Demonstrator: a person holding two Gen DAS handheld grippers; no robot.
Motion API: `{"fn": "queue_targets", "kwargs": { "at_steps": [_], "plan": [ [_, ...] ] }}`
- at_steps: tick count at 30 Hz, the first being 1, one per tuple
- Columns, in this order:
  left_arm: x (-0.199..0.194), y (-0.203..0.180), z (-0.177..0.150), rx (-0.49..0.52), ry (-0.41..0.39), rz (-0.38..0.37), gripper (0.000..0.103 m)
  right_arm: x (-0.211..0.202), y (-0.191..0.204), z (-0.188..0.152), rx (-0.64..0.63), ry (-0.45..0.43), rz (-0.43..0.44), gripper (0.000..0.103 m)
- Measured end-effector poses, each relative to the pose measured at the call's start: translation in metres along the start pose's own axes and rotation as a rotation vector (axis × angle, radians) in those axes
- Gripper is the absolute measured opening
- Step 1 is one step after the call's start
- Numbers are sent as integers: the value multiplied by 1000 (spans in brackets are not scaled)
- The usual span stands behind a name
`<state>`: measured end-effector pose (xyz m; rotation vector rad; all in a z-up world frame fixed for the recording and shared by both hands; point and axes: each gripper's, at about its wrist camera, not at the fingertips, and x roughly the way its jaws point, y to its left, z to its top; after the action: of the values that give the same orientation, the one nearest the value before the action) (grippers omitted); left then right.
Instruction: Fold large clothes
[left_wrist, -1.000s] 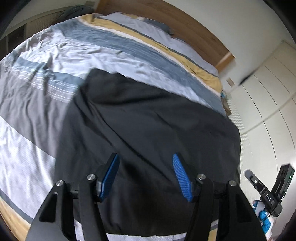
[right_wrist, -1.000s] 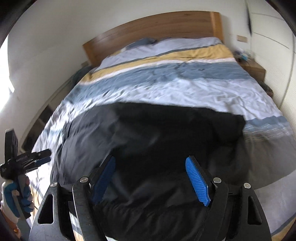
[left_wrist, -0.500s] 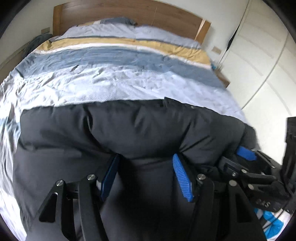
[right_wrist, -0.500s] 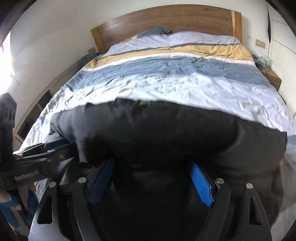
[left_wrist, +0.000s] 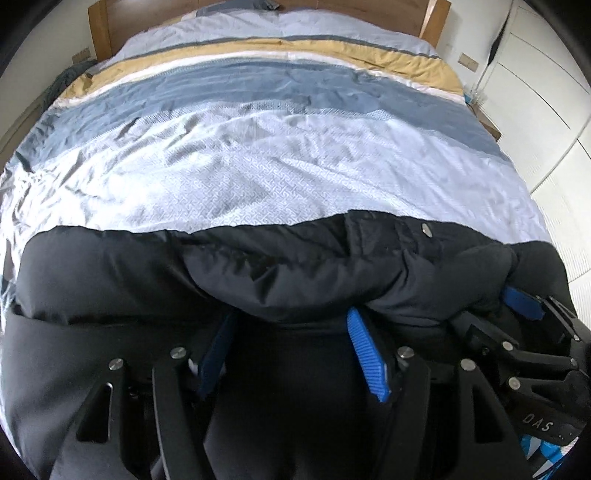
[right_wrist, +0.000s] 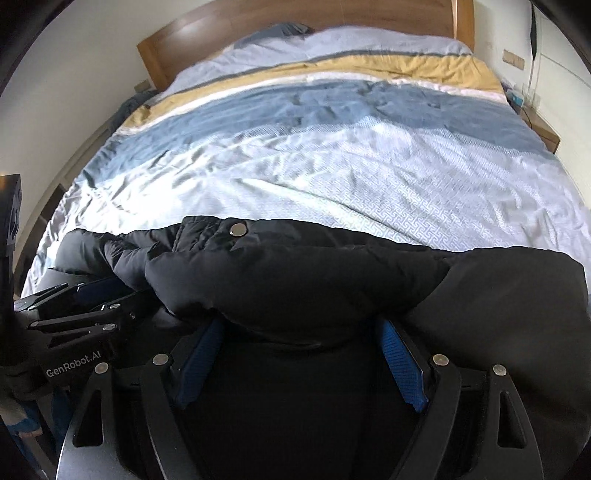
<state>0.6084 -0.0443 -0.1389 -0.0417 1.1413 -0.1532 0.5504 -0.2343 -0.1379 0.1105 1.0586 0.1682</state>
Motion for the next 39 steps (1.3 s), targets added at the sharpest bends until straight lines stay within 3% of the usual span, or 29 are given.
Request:
{"fn": "queue_targets", "kwargs": {
  "at_steps": [4,8,14,18,20,24,28,33,36,39],
  "plan": [
    [1,19,5,-41,15,-75,63,0,-23,7,35,4,10,82],
    [-6,51,0,-70,20,-84,63,-10,-75,-5,100,15,-73,82],
    [-11,119,-16,-158,60,93,63,-26,-140,-33,204,83,-214,82],
    [-30,156,-31,-204,71,277,63,-53,-168,-54,249,85,-288,82],
    [-50,173,-42,-253,33,288,63,-73,-175,-64,275,61,-298,82],
    [-94,169,-68,-244,-76,241,63,-104,-155,-70,234,-22,-284,82],
    [-116,139,-88,-198,-154,164,63,-128,-104,-74,169,-114,-176,82],
    [-114,90,-111,-143,-172,39,63,-129,-41,-82,91,-154,-78,83],
    [-105,67,-121,-90,-162,26,63,-120,-8,-87,57,-147,-11,83],
    [-101,57,-129,-63,-167,35,63,-112,14,-94,7,-137,-10,84]
  ]
}}
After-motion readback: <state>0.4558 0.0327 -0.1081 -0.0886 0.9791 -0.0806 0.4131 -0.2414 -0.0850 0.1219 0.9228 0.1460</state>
